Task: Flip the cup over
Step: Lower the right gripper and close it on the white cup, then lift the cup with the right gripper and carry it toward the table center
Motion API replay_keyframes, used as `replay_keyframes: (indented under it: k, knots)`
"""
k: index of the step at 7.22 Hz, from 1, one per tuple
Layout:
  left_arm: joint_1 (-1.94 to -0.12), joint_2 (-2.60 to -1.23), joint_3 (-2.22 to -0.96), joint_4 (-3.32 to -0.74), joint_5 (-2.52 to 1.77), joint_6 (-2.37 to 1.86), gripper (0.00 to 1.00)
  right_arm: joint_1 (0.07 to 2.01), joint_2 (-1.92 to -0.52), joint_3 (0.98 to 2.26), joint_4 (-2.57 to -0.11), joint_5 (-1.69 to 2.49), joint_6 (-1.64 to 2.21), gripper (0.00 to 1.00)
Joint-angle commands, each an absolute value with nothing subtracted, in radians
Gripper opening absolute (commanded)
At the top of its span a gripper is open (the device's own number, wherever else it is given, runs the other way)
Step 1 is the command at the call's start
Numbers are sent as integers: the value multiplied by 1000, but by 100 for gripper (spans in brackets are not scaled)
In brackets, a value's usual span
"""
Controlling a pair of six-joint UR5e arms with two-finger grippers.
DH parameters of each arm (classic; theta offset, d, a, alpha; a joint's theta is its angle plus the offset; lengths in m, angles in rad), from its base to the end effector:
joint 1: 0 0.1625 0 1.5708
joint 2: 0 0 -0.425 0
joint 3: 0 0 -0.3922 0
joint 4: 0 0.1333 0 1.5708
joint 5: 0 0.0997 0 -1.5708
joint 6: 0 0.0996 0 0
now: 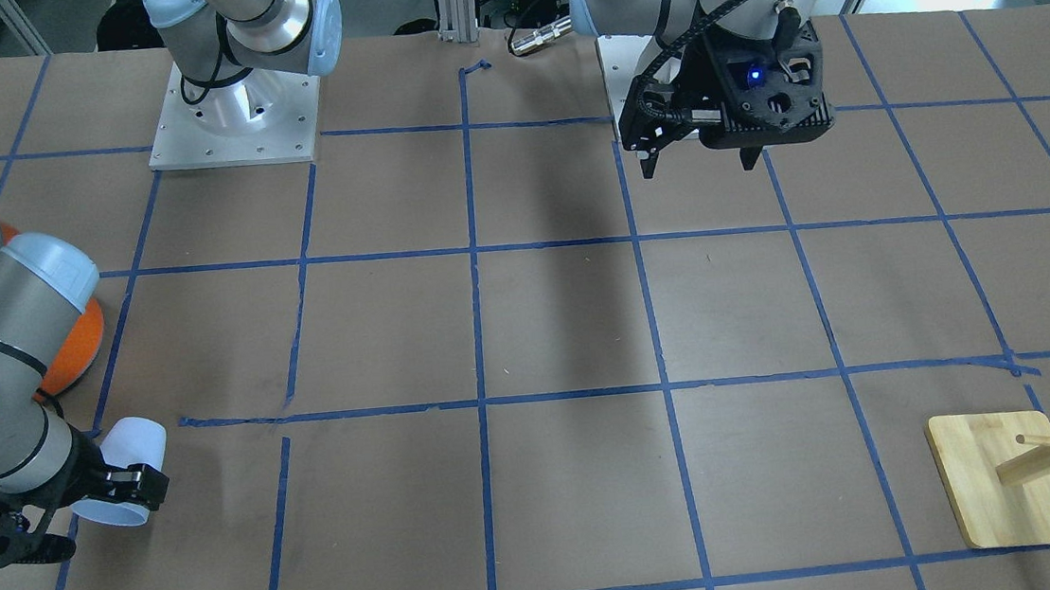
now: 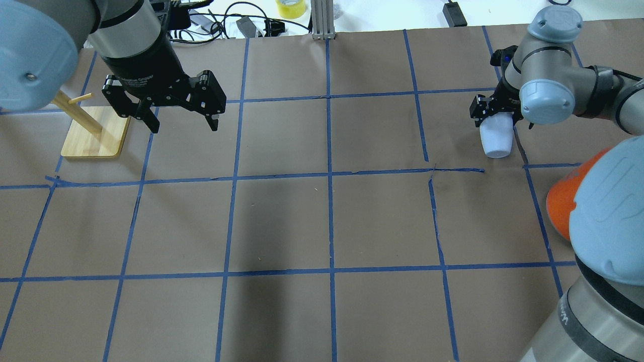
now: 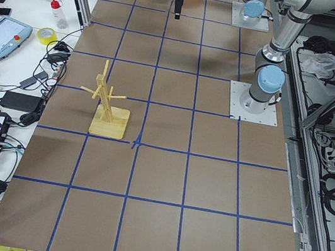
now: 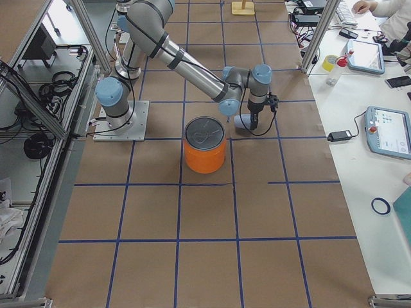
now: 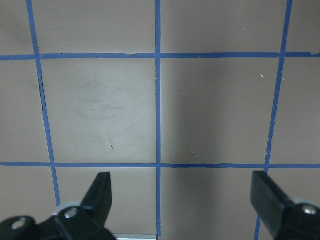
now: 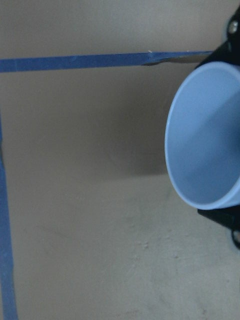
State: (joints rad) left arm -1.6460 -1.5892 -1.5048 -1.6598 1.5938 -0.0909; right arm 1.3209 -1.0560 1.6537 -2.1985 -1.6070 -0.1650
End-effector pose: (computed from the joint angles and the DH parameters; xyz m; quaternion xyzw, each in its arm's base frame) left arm -0.1678 -0.4838 0.5025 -0.0076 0.9997 0.0197 0.0132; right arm -0.0316 -0.6484 0.2152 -0.0427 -0.9988 0.0109 0.0208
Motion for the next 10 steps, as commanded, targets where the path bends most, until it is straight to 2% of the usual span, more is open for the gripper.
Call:
replay_keyframes:
  k: [1, 4, 7, 10]
  knots:
    - [-1646, -1589, -1505, -1660, 1594, -92, 100, 1344, -1113, 1654, -2132, -1567, -169, 0]
    - [-1646, -1589, -1505, -1660, 1594, -92, 100, 1446, -1164, 1654, -2118, -1551, -382, 0]
    - [-1646, -1589, -1505, -1660, 1594, -92, 100, 1630, -1183, 1652, -2111, -1551, -463, 0]
    - [-1646, -1589, -1505, -1660, 1594, -91, 100, 1768, -1174, 1651, -2132, -1551, -775, 0]
